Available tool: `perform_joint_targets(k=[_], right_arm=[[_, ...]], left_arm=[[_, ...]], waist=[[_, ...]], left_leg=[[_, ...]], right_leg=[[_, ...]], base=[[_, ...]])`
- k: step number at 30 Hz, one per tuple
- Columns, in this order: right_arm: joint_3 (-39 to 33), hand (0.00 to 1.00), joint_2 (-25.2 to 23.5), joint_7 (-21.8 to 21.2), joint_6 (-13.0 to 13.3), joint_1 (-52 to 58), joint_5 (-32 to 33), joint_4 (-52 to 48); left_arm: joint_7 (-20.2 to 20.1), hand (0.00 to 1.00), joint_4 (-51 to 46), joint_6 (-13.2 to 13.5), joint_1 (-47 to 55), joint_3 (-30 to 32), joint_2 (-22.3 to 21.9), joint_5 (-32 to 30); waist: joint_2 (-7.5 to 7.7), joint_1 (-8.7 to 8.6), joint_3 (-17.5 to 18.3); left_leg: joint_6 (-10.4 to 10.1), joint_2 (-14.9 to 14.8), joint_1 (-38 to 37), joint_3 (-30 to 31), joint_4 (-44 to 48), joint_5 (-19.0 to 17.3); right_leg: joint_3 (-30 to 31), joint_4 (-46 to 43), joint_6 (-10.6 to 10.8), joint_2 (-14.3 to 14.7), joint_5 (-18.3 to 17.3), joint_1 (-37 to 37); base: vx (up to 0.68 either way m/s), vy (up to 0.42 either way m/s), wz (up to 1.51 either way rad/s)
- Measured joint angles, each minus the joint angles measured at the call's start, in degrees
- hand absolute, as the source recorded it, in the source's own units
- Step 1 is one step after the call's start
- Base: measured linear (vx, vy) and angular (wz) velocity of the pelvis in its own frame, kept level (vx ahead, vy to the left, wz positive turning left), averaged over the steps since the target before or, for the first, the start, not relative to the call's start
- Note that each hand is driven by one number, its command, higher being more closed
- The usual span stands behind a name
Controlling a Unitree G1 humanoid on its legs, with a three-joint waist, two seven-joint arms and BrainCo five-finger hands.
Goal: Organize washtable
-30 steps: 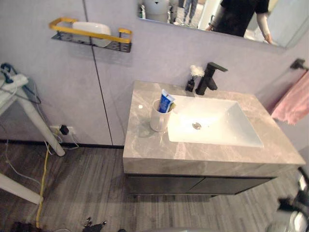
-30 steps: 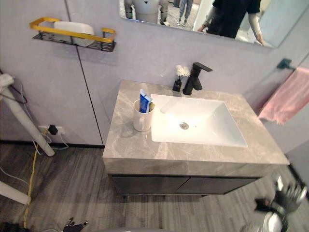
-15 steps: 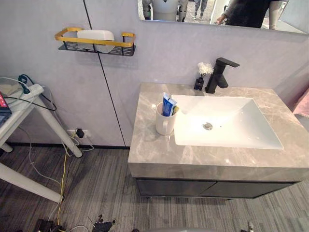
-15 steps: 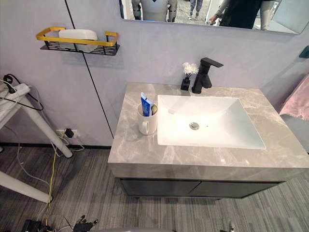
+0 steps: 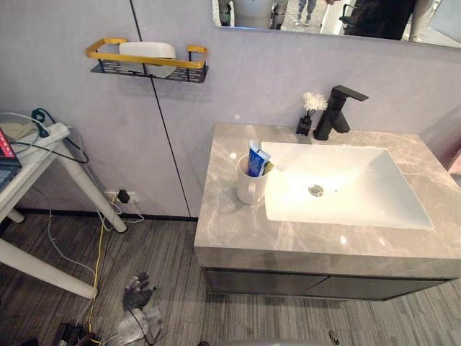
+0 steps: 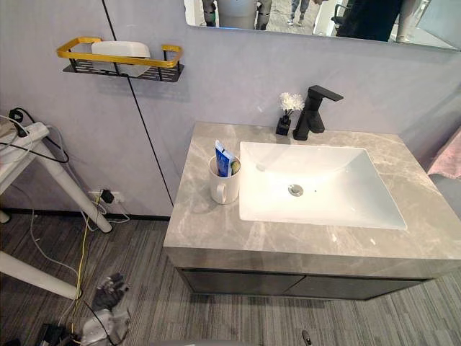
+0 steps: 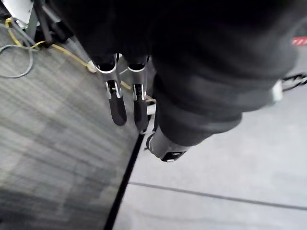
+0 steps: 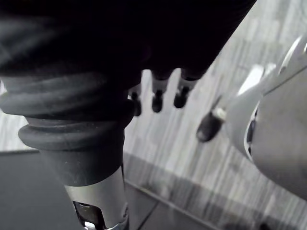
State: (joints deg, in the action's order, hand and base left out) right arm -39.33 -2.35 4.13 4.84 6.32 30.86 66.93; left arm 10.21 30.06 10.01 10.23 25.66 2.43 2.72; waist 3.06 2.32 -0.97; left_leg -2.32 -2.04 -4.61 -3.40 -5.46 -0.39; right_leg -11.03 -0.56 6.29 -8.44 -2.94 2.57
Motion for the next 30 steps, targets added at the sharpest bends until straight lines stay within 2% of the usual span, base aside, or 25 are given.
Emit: perform_joint_targets(k=[3,5,7,8,11,16,18,19,21,22,23,24,26,27,28,30], right_arm=[[1.12,0.0,0.06,-1.02,0.41,0.24,-0.12,-0.33],[1.12,0.0,0.04,-1.63,0.39,0.29,-1.82,-0.33],[1.28,0.0,-0.02,-1.92,0.34,0.39,-2.76,-0.25],[2.32,0.0,-0.01,-2.07,0.34,0.69,-4.2,0.06],[4.33,0.0,-0.02,-2.9,0.33,1.22,-5.74,0.94],[7.24,0.0,0.02,-3.21,0.32,2.61,-7.1,0.96],[7.88,0.0,0.21,-3.22,0.31,2.8,-8.31,0.99],[8.58,0.0,0.5,-3.29,0.25,2.79,-8.9,0.98],[9.01,0.0,0.68,-3.36,0.17,2.8,-8.99,1.01],[9.38,0.0,0.91,-3.62,-0.09,2.8,-9.0,1.05],[9.82,0.0,1.1,-3.87,-0.21,2.82,-9.02,1.07],[10.57,0.0,1.61,-4.37,-0.42,2.85,-9.09,1.29],[11.5,0.0,2.07,-4.49,-0.7,3.09,-9.13,1.3],[12.65,0.0,2.74,-4.61,-1.1,3.17,-9.27,1.37],[12.78,0.0,2.75,-4.64,-1.17,3.17,-9.35,1.37],[13.95,0.0,3.42,-5.53,-1.39,3.21,-10.79,1.41]], left_arm=[[2.65,1.0,-6.38,1.02,-0.04,5.74,0.1,0.43],[3.86,1.0,-10.45,1.53,0.02,7.16,-0.09,1.42],[4.98,1.0,-16.62,1.62,0.03,8.1,-0.69,1.85],[5.39,1.0,-23.76,1.89,0.01,8.79,-2.13,1.86],[6.25,1.0,-36.93,3.19,-0.12,8.11,-3.59,1.82],[5.61,1.0,-52.29,5.68,-0.25,4.04,-3.93,3.88],[3.27,1.0,-57.01,6.54,-0.52,-0.62,-3.65,8.78],[0.16,1.0,-59.23,6.77,-0.78,-5.36,-3.1,15.53],[-2.02,1.0,-60.23,6.74,-1.38,-9.34,-2.45,19.88],[-4.17,1.0,-61.16,6.56,-1.95,-14.2,-1.42,23.63],[-5.08,1.0,-61.55,6.49,-1.99,-15.75,-1.09,24.96],[-7.01,1.0,-62.25,6.25,-2.01,-19.94,-0.16,27.63],[-9.24,1.0,-62.54,5.18,-2.12,-25.21,1.78,31.18],[-11.25,1.0,-62.58,3.7,-2.35,-29.69,3.97,34.52],[-11.53,1.0,-62.58,3.5,-2.36,-30.54,4.42,35.05],[-14.36,1.0,-62.56,0.9,-2.38,-35.62,7.17,38.93]], waist=[[0.13,0.09,0.03],[0.17,0.23,-0.02],[0.05,0.32,-0.23],[-0.01,0.45,-0.26],[-0.24,1.54,-0.53],[-0.17,1.67,-0.51],[-0.05,1.67,-0.5],[-0.12,1.61,-0.53],[-0.26,1.59,-0.63],[-0.44,1.55,-0.66],[-0.53,1.52,-0.68],[-0.86,1.5,-0.65],[-1.41,1.4,-0.63],[-1.62,1.3,-0.55],[-1.67,1.27,-0.52],[-1.91,0.7,-0.36]], left_leg=[[0.04,0.08,-0.07,0.18,0.02,-0.04],[0.05,0.15,-0.31,0.3,0.03,-0.04],[0.05,0.2,-0.82,0.61,0.04,-0.04],[0.04,0.2,-1.12,0.9,0.03,-0.05],[-0.22,0.13,-1.41,0.9,0.02,-0.3],[-0.15,0.13,-1.47,1.45,0.04,-0.21],[-0.05,0.25,-0.95,1.72,1.32,-0.27],[-0.06,0.26,-0.88,1.83,1.9,-0.48],[-0.08,0.24,-0.91,2.05,2.17,-0.5],[-0.11,0.21,-0.92,2.24,2.38,-0.52],[-0.11,0.19,-0.91,2.25,2.41,-0.52],[-0.11,0.16,-0.91,2.26,2.49,-0.52],[-0.11,0.14,-0.92,2.24,2.54,-0.52],[-0.11,0.12,-0.92,2.24,2.54,-0.52],[-0.11,0.11,-0.92,2.24,2.53,-0.52],[-0.11,0.1,-0.92,2.21,2.53,-0.52]], right_leg=[[-0.08,0.02,-0.07,-0.04,-0.05,0.15],[-0.21,0.02,-0.07,-0.15,-0.04,0.52],[-0.45,0.02,-0.07,-0.26,-0.05,1.27],[-0.38,-0.01,-0.08,-0.28,-0.06,1.8],[-0.18,-0.55,0.2,-0.3,-0.55,2.12],[-0.63,-1.38,0.15,-0.35,-0.84,2.13],[-0.89,-1.44,0.16,-0.52,-0.84,2.38],[-1.06,-1.45,0.16,-0.54,-0.84,2.71],[-1.36,-1.44,0.16,-0.53,-0.84,3.04],[-1.52,-1.44,0.15,-0.5,-0.84,3.25],[-1.52,-1.46,0.15,-0.48,-0.84,3.26],[-1.53,-1.57,0.15,-0.47,-0.84,3.26],[-1.53,-1.66,0.15,-0.48,-0.84,3.27],[-1.54,-1.67,0.15,-0.47,-0.84,3.27],[-1.54,-1.67,0.15,-0.47,-0.83,3.26],[-1.53,-1.66,0.15,-0.47,-0.83,3.25]], base=[[0.03,-0.006,0.04],[0.01,-0.003,0.06],[-0.03,-0.006,0.09],[-0.03,-0.007,0.07],[-0.08,-0.019,0.02],[-0.04,-0.015,0.06],[-0.03,-0.01,0.07],[-0.03,-0.012,0.08],[-0.03,-0.014,0.08],[-0.04,-0.014,0.07],[-0.05,-0.015,0.04],[-0.06,-0.013,0.01],[-0.05,-0.01,0.01],[0.0,0.0,0.0],[-0.03,-0.006,0.0],[0.0,0.0,0.0]])
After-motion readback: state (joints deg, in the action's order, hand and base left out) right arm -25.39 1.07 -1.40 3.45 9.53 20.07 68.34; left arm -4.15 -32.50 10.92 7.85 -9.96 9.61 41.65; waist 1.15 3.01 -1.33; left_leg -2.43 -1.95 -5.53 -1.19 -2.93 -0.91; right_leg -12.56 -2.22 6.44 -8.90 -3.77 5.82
